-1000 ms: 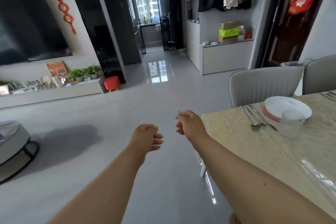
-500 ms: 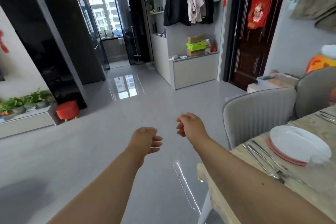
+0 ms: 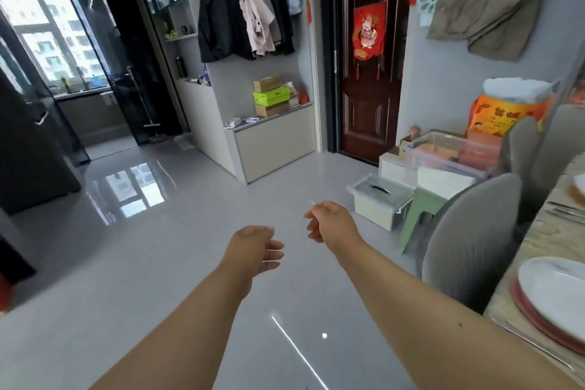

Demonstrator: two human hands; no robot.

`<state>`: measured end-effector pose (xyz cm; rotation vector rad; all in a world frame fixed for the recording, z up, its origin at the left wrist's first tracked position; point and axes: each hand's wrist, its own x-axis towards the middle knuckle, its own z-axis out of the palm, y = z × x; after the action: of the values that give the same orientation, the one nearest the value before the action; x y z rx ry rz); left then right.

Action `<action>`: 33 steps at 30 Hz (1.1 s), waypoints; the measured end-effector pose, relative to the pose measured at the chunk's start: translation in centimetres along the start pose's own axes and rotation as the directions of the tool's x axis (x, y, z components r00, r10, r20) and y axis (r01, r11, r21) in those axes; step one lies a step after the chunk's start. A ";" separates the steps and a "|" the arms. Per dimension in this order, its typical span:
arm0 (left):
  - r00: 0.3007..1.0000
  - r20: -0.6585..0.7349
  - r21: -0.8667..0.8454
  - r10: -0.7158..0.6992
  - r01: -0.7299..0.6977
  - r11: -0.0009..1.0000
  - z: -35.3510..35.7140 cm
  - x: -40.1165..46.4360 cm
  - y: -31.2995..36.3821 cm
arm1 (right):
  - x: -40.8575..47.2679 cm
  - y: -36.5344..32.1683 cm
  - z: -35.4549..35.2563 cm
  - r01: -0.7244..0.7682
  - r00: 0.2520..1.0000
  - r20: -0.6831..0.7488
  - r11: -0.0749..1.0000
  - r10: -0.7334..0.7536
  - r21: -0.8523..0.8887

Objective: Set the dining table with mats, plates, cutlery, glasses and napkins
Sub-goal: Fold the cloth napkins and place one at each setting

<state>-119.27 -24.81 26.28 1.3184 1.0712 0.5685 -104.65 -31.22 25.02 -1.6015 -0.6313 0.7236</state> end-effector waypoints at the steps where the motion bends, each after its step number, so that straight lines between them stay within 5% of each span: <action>1: 0.999 0.035 0.023 0.013 -0.014 1.000 -0.1 2.4 1.0 | 1.9 -0.5 0.4 -0.005 1.000 -0.029 1.000 0.006 0.012; 9: 0.965 0.260 0.094 -0.008 -0.017 0.995 4.8 18.0 6.3 | 14.0 -1.6 -1.5 -0.079 0.957 -0.266 0.987 0.114 0.139; 19: 0.876 0.480 0.160 -0.051 -0.030 0.987 19.7 34.8 11.8 | 31.2 -1.0 -11.1 -0.102 0.843 -0.509 0.981 0.173 0.164; 33: 0.731 0.669 0.228 -0.135 -0.029 0.973 38.9 55.8 18.5 | 52.9 -0.5 -25.2 -0.173 0.663 -0.685 0.952 0.303 0.253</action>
<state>-56.73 7.48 23.43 1.5157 0.5518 -0.1148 -50.85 -8.13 22.41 -1.6574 0.2287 0.2604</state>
